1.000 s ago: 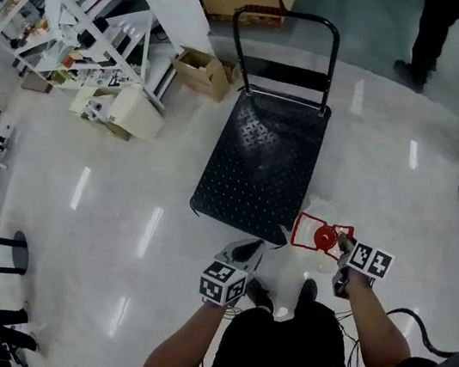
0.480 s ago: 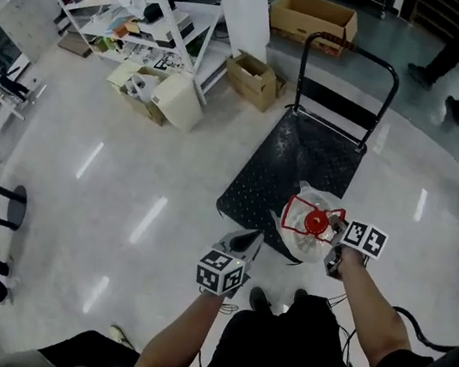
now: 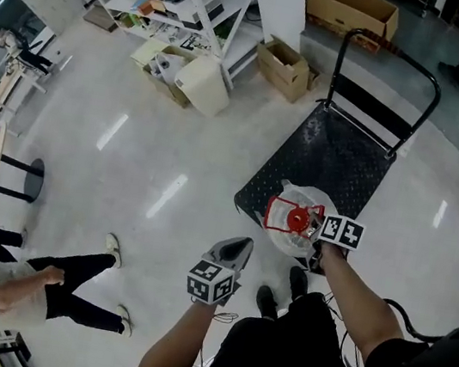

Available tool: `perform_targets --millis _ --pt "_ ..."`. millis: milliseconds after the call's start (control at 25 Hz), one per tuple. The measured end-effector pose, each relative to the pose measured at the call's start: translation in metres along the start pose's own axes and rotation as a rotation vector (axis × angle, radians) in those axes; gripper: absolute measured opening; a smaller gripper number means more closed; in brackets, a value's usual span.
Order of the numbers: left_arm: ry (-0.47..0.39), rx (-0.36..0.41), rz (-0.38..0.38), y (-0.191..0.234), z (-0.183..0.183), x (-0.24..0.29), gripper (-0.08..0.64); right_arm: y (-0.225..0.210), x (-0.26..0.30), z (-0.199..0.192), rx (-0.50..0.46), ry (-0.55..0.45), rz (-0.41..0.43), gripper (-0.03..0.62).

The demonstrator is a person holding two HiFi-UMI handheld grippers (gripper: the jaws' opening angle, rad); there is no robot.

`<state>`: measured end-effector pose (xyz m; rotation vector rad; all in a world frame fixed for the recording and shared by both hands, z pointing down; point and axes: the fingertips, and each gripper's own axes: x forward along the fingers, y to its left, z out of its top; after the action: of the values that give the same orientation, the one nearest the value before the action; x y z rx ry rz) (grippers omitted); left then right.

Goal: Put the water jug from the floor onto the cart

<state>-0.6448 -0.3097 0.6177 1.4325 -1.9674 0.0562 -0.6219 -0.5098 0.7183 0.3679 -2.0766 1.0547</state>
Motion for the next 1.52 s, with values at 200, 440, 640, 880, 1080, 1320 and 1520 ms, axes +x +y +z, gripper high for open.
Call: perform_targets --millis 200,440,640,880,1080,1320,1520 --pt "0.011 -0.059 0.063 0.021 0.006 0.005 -0.005 0.019 0.051 0.006 -0.032 0.078 0.031 0.074" --pt "0.007 -0.098 0.107 0.039 0.009 0.011 -0.005 0.025 0.083 0.021 -0.049 0.077 0.066 0.074" --pt "0.011 -0.111 0.101 0.041 0.004 0.025 -0.005 -0.003 0.082 0.033 -0.032 0.078 0.028 0.074" --pt "0.022 -0.092 0.058 0.031 0.011 0.04 -0.005 -0.056 0.068 0.047 0.008 0.058 -0.024 0.075" --pt "0.037 -0.071 0.032 0.021 0.014 0.048 -0.005 -0.07 0.071 0.048 -0.034 0.069 -0.038 0.075" --pt "-0.009 -0.043 0.033 0.02 0.024 0.039 -0.005 -0.075 0.055 0.057 -0.12 0.006 -0.054 0.079" --pt "-0.079 -0.018 0.029 0.01 0.048 0.018 -0.005 -0.063 0.003 0.081 -0.194 -0.111 -0.101 0.084"
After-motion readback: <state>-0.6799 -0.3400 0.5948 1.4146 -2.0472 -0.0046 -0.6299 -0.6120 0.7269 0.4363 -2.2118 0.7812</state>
